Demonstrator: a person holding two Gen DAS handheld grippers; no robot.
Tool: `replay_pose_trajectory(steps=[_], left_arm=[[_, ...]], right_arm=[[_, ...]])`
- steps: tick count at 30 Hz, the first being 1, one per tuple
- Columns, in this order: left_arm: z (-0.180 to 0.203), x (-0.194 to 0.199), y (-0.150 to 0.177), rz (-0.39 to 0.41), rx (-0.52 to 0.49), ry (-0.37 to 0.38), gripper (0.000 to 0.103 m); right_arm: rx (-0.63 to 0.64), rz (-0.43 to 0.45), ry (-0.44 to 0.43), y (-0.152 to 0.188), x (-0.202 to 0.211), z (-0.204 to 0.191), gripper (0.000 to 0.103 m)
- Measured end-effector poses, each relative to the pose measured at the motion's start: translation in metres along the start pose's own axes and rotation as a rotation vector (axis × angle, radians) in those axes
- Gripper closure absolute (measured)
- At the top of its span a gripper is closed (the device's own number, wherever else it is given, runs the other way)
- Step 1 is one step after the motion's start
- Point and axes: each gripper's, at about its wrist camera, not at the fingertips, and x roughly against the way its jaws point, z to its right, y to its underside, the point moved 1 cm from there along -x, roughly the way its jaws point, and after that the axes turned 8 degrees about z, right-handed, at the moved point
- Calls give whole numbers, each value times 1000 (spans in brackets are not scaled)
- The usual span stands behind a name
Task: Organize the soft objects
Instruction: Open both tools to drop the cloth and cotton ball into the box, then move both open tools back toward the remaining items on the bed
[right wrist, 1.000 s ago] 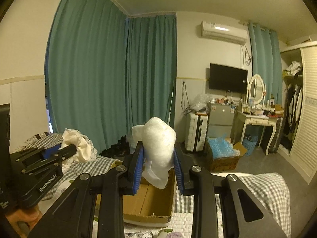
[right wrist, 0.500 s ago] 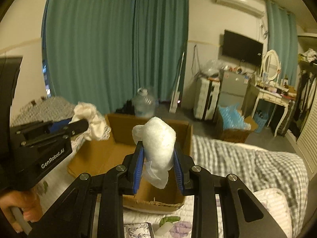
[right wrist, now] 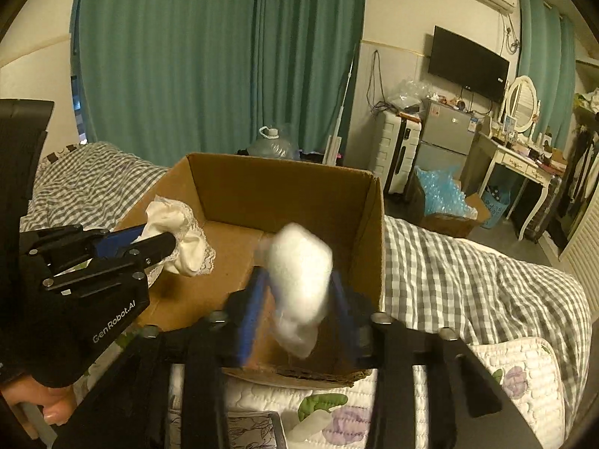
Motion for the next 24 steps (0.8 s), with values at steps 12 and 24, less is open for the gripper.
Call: replay_pose_trajectory(steps=[12, 24], left_arm=[[0, 43, -23, 98, -33, -30, 23], [-25, 119, -42, 225, -8, -53, 23]], right_arm=[[-49, 129, 42, -22, 48, 9, 31], [-97, 318, 93, -49, 143, 22, 5]])
